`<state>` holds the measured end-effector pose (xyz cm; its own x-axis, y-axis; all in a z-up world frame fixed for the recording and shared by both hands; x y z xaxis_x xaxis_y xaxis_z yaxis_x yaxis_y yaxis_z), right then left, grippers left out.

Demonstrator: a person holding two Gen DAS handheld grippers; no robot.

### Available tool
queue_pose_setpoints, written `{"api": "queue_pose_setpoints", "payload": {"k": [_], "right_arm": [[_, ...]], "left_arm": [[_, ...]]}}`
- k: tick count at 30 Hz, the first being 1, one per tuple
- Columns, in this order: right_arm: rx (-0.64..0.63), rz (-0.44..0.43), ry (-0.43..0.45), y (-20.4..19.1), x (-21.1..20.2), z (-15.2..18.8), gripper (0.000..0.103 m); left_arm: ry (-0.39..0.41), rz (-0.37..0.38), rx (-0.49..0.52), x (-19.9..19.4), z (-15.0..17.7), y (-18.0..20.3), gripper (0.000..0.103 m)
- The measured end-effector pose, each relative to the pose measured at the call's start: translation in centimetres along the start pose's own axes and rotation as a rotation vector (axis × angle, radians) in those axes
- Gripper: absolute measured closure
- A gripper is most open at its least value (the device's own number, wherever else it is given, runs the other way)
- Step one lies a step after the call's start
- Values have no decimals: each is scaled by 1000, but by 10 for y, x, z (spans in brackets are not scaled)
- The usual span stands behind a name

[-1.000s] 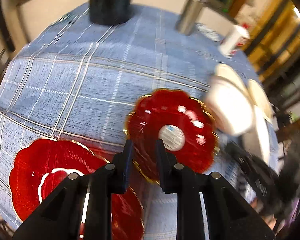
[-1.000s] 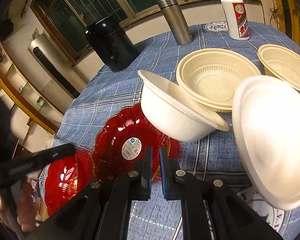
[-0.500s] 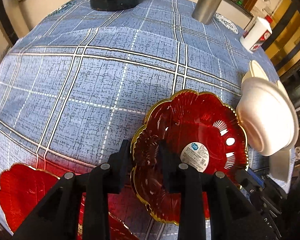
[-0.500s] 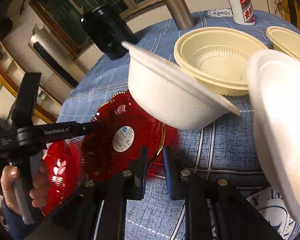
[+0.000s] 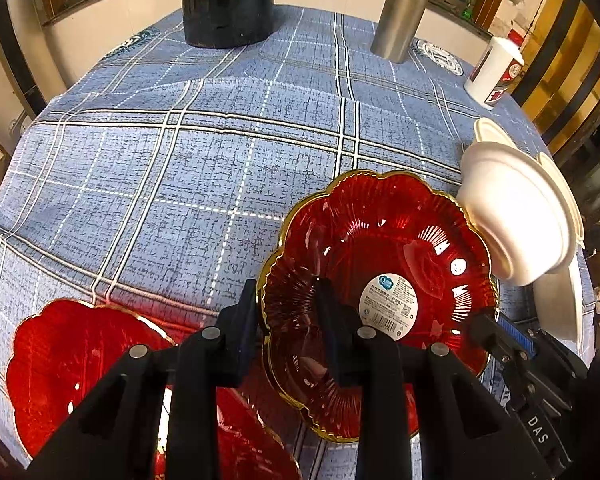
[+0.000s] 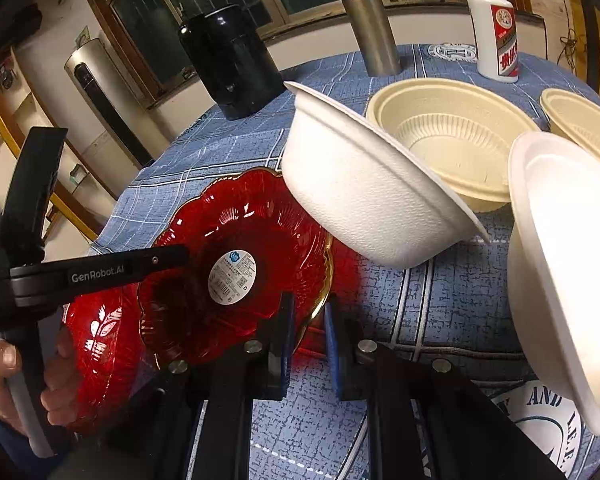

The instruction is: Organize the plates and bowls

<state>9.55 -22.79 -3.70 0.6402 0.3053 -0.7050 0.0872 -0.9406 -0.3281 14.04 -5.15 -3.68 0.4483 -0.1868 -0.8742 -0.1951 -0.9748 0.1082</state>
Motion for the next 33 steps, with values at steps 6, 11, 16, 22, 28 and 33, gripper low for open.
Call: {"api": "queue_pose_setpoints", "payload": {"k": [6,11,16,22,28,33], "right_arm": [[-12,-20,38,-2,-12,-3,89],[-23,-50,73,-9,-22,-6,89],[-32,-76,78,-14,-25,-5,89],[-44,-113,94,-22,-33,-5,89],[-81,-157,94,-37,-37,2,89],[-129,-192,106,-57,-43,10,89]], "left_arm": [[49,5,-3,-19,1,-1,77],[89,9,-13,-35,1,-3,77],[114,3,-17,-46,4,-7,77],[133,10,-35,-61,14,-16,77],[167,-29,-35,-76,29,-26,77],[174,-38,-63,-84,45,-43,77]]}}
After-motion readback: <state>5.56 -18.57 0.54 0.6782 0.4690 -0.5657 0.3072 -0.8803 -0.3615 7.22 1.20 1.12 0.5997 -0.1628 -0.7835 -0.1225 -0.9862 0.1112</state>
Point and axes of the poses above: each gripper's, at about its wrist camera, not at the fingertips, and x roughly the way its jaws point, y to its right, z to its underside, the point moved 5 cm from there along x, roughly the way its jaws point, and after that the axes turned 2 degrees about y, right-handed, at the moved point
